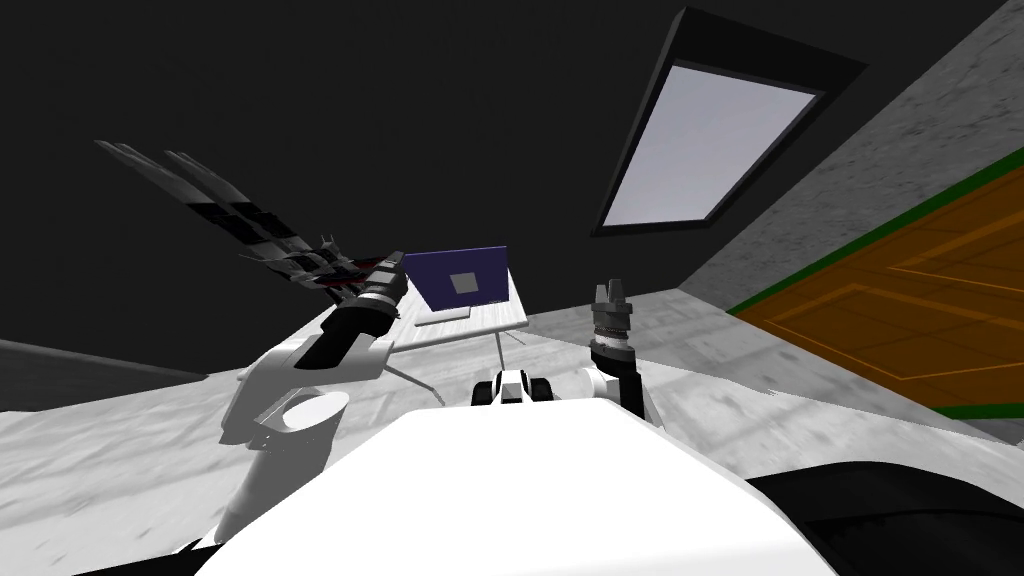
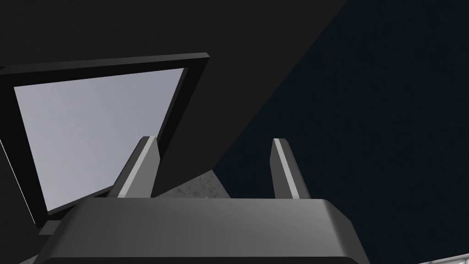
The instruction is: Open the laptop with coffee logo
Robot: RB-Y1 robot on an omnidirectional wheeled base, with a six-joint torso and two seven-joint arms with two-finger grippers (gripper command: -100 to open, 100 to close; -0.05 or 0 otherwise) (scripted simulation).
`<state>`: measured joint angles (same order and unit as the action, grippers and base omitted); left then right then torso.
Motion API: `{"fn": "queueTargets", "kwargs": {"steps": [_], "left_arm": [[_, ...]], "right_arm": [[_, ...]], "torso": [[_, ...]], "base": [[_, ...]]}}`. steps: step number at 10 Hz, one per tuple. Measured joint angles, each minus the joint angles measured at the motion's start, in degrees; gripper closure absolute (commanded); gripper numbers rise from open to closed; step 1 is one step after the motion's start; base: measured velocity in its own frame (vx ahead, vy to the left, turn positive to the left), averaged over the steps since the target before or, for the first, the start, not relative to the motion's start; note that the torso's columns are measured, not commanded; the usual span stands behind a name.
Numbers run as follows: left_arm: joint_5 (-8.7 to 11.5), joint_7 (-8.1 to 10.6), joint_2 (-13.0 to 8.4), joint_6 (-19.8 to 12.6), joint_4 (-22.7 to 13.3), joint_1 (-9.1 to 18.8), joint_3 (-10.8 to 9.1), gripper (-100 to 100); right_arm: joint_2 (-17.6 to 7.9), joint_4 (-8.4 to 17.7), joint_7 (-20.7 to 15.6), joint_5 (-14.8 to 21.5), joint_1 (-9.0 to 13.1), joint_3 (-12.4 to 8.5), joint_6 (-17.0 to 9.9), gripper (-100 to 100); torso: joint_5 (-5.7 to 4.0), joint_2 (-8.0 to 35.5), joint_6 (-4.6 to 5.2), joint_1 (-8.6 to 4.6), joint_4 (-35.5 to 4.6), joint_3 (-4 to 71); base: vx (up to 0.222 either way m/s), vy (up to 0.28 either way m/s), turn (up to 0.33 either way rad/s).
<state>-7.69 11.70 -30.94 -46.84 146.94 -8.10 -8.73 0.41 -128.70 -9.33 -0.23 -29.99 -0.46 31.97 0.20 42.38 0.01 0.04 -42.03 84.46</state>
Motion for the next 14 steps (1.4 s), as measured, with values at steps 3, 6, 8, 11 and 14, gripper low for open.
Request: {"fn": "queueTargets", "kwargs": {"steps": [3,6,8,11,14], "left_arm": [[0.3,-0.75,0.0,-2.6,0.2,2.6,-0.1,100],[1.0,-1.54,-0.3,-7.1,0.3,5.5,-0.33,100],[1.0,-1.6,-0.4,-9.5,0.5,6.0,-0.65,100],[1.5,-2.45,-0.5,-13.7,0.0,9.1,-0.42,100],[1.6,-2.83,-0.5,-16.4,0.1,10.4,-0.54,100]], "right_arm": [[0.0,0.0,0.0,0.0,0.0,0.0,0.0,0],[0.0,0.0,0.0,0.0,0.0,0.0,0.0,0],[0.0,0.0,0.0,0.0,0.0,0.0,0.0,0],[0.0,0.0,0.0,0.0,0.0,0.0,0.0,0],[0.0,0.0,0.0,0.0,0.0,0.0,0.0,0]], "torso": [[-0.08,-0.3,-0.05,0.16,-0.1,0.2],[-0.06,-0.3,-0.05,0.19,-0.1,0.2],[0.17,-0.3,-0.15,0.31,0.1,0.2],[0.06,-0.4,-0.1,0.2,0.1,0.3],[0.04,-0.5,0.13,0.27,0.1,0.3]], "base": [[-0.002,0.038,-0.104],[0.005,0.036,-0.088],[0.002,0.02,-0.062],[-0.001,0.028,-0.042],[-0.004,0.025,-0.091]]}}
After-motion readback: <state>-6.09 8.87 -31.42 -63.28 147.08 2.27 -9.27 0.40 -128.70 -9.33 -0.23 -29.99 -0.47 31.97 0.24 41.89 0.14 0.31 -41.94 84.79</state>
